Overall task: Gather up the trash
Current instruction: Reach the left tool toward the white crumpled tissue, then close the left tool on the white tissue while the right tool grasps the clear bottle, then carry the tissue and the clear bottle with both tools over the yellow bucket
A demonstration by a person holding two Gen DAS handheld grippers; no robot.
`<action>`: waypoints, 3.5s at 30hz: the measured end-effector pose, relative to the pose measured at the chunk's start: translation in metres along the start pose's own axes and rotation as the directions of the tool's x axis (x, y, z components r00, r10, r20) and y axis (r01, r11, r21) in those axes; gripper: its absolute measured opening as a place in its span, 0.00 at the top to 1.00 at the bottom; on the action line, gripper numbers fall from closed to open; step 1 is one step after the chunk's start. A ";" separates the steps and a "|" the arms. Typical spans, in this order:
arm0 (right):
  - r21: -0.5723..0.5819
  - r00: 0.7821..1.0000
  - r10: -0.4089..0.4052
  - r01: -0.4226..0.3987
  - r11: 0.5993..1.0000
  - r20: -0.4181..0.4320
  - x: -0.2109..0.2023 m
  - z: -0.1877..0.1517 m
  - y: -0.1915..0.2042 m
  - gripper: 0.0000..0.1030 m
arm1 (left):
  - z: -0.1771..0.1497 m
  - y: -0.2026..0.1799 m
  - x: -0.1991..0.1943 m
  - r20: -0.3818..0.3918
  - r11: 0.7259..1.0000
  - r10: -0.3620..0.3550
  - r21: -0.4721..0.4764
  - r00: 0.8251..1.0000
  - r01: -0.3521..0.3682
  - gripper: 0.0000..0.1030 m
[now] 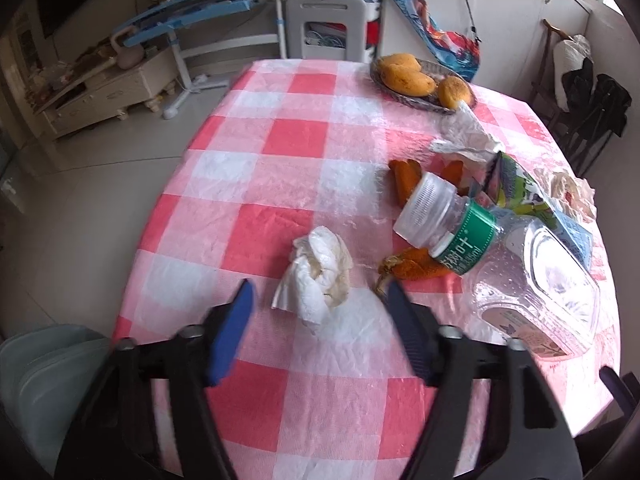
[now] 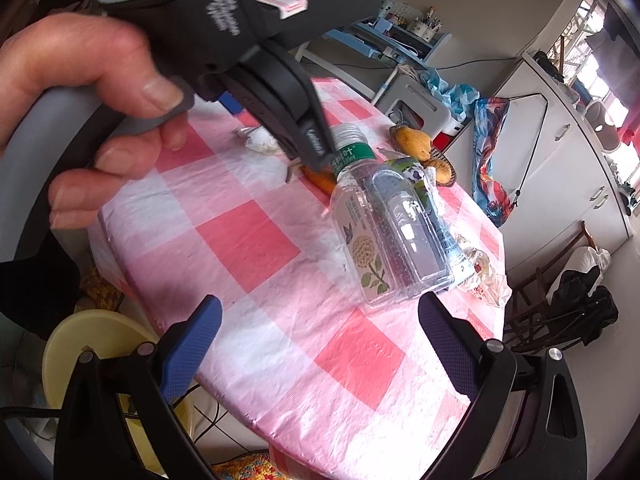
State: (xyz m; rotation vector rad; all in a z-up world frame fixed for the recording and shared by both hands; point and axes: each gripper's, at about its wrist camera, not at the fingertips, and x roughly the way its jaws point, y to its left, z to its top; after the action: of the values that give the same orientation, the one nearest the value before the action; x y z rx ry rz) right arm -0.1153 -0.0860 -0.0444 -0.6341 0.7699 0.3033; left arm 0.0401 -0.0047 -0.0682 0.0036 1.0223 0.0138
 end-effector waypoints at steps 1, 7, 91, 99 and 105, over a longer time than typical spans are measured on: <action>0.004 1.000 0.000 0.000 1.000 0.002 0.000 0.000 -0.001 0.09 | 0.000 0.000 0.001 -0.005 1.000 -0.010 0.003 1.000 0.010 0.61; 0.020 0.999 -0.005 0.004 1.000 0.046 -0.001 0.005 -0.012 0.09 | 0.003 0.006 0.001 -0.020 0.997 -0.080 -0.006 0.997 0.080 0.86; 0.501 0.788 0.499 -0.615 0.609 0.360 0.009 0.003 -0.094 0.45 | -0.032 0.028 -0.090 0.251 0.997 -0.074 0.043 0.965 0.065 0.82; 0.426 0.726 0.560 -0.688 0.588 0.399 -0.029 -0.006 -0.068 0.45 | -0.071 0.035 -0.138 0.348 0.998 -0.037 0.056 0.937 0.019 0.82; 0.410 0.695 0.621 -0.717 0.564 0.362 -0.039 -0.022 -0.030 0.45 | -0.110 0.038 -0.162 0.369 0.999 -0.032 0.049 0.929 0.014 0.82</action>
State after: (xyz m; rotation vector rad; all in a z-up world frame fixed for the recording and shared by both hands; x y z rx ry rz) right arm -0.1403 -0.1242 -0.0153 0.2584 0.8542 0.8172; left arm -0.1390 0.0307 0.0132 0.0348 0.6435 -0.0309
